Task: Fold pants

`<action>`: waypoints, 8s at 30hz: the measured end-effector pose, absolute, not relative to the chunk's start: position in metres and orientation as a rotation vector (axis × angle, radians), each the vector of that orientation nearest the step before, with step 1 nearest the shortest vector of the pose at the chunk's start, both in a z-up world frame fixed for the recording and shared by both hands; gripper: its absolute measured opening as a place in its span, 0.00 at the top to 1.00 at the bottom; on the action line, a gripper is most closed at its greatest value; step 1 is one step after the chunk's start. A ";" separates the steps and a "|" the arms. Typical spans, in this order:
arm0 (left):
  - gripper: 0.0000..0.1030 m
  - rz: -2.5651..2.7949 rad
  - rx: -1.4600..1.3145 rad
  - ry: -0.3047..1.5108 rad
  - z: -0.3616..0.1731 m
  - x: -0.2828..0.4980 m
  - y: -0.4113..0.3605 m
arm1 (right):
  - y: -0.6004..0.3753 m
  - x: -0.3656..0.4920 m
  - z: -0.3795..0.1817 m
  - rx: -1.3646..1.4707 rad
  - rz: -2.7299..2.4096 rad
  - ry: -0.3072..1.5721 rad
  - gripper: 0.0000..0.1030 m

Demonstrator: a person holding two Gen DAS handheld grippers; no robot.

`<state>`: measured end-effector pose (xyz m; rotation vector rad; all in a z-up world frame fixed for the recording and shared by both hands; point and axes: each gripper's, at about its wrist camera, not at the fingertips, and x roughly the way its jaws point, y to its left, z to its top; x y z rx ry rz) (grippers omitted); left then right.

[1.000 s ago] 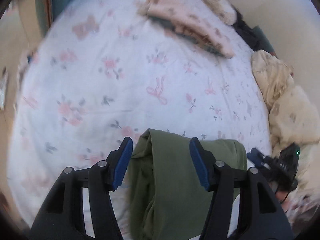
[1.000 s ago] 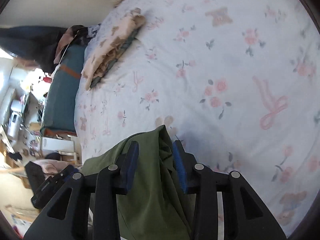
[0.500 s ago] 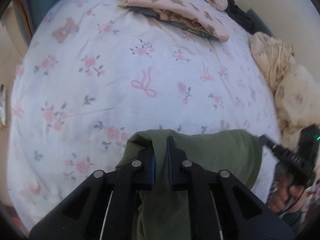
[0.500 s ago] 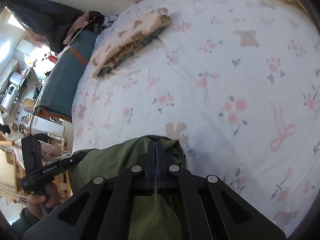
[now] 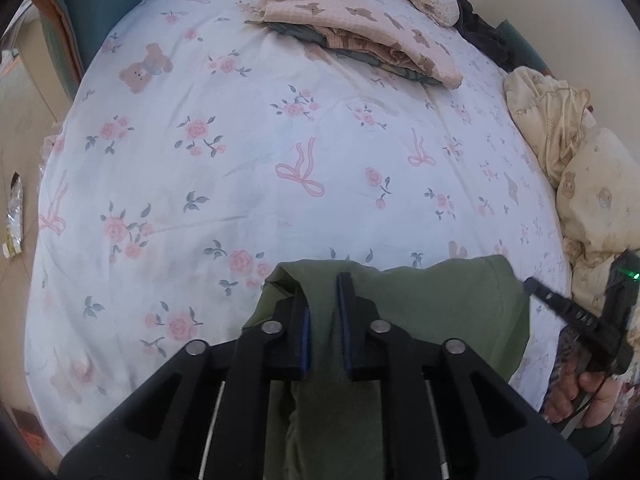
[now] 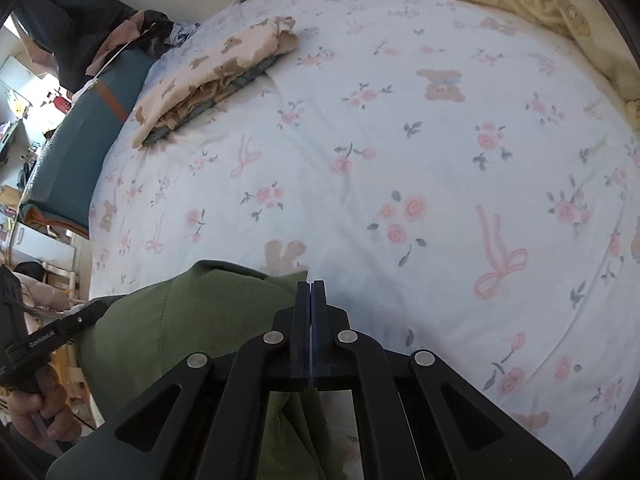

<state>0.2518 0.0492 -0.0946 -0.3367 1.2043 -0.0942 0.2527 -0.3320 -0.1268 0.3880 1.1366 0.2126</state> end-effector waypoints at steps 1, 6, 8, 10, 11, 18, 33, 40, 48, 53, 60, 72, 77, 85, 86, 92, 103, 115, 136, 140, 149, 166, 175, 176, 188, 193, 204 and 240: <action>0.85 -0.093 -0.307 1.201 -0.091 0.249 0.048 | -0.332 0.252 -0.123 0.375 0.203 1.129 1.00; 0.83 -0.016 -0.126 1.052 -0.048 0.224 0.042 | -0.331 0.243 -0.094 0.338 0.182 1.019 1.00; 0.83 -0.074 -0.095 0.976 -0.038 0.214 0.029 | -0.315 0.243 -0.092 0.361 0.316 1.010 1.00; 0.83 -0.126 -0.111 0.967 -0.044 0.211 0.018 | -0.291 0.242 -0.101 0.342 0.405 1.038 1.00; 0.83 -0.142 -0.106 0.977 -0.051 0.210 0.013 | -0.281 0.242 -0.107 0.329 0.429 1.056 1.00; 0.83 0.026 -0.027 1.119 -0.105 0.222 0.032 | -0.273 0.241 -0.146 0.159 0.342 1.164 1.00; 0.85 -0.164 -0.150 1.031 -0.092 0.187 0.010 | -0.236 0.184 -0.099 0.212 0.463 1.073 0.94; 0.87 -0.115 -0.121 1.021 -0.111 0.216 -0.003 | -0.219 0.220 -0.138 0.197 0.350 1.118 0.98; 0.87 -0.102 -0.089 1.169 -0.150 0.231 0.001 | -0.212 0.237 -0.180 0.212 0.351 1.218 1.00; 0.87 -0.101 -0.216 1.114 -0.129 0.216 0.019 | -0.247 0.239 -0.176 0.460 0.428 1.237 1.00; 0.01 -0.052 -0.337 1.009 -0.095 0.186 0.063 | -0.310 0.218 -0.132 0.591 0.432 1.063 0.21; 0.16 -0.229 -0.423 1.266 -0.168 0.187 0.044 | -0.287 0.207 -0.215 0.629 0.450 1.347 0.13; 0.82 -0.306 -0.359 1.279 -0.161 0.183 0.025 | -0.259 0.199 -0.207 0.548 0.501 1.301 0.49; 0.90 -0.330 -0.426 1.139 -0.077 0.212 0.037 | -0.257 0.227 -0.125 0.541 0.573 1.059 0.81; 0.90 -0.327 -0.428 1.115 -0.066 0.226 0.038 | -0.257 0.236 -0.116 0.551 0.582 1.035 0.81; 0.90 -0.318 -0.333 0.996 -0.019 0.348 0.037 | -0.244 0.354 -0.065 0.491 0.585 0.888 0.81; 0.86 -0.144 -0.194 0.949 -0.045 0.574 0.036 | -0.186 0.575 -0.069 0.270 0.453 0.897 0.80; 0.27 0.032 -0.051 0.908 -0.085 0.574 0.056 | -0.227 0.599 -0.126 0.134 0.174 0.979 0.28; 0.96 -0.028 -0.017 0.910 -0.152 0.536 0.018 | -0.176 0.562 -0.179 0.034 0.276 1.026 0.77; 0.97 -0.002 0.045 0.920 -0.145 0.531 0.010 | -0.165 0.560 -0.175 -0.068 0.254 1.022 0.77; 0.24 0.007 -0.019 0.816 -0.089 0.495 0.015 | -0.204 0.530 -0.104 0.163 0.318 0.892 0.36; 0.01 -0.015 -0.134 0.633 0.015 0.295 0.009 | -0.229 0.338 0.007 0.172 0.317 0.689 0.02; 0.00 0.038 -0.099 0.551 0.067 0.158 0.010 | -0.238 0.182 0.051 0.116 0.263 0.576 0.00; 0.00 0.034 -0.099 0.549 0.071 0.146 0.010 | -0.239 0.166 0.054 0.117 0.272 0.576 0.00; 0.00 0.008 -0.081 0.502 0.075 0.021 0.003 | -0.237 0.038 0.040 0.084 0.277 0.562 0.00; 0.00 -0.024 -0.116 0.623 0.031 0.015 0.006 | -0.242 0.017 0.008 0.086 0.252 0.543 0.00; 0.00 -0.007 -0.112 0.555 0.018 0.017 -0.006 | -0.237 0.032 -0.010 0.100 0.211 0.549 0.00; 0.00 0.033 -0.097 0.527 0.023 0.014 0.000 | -0.227 0.028 -0.009 0.065 0.214 0.536 0.00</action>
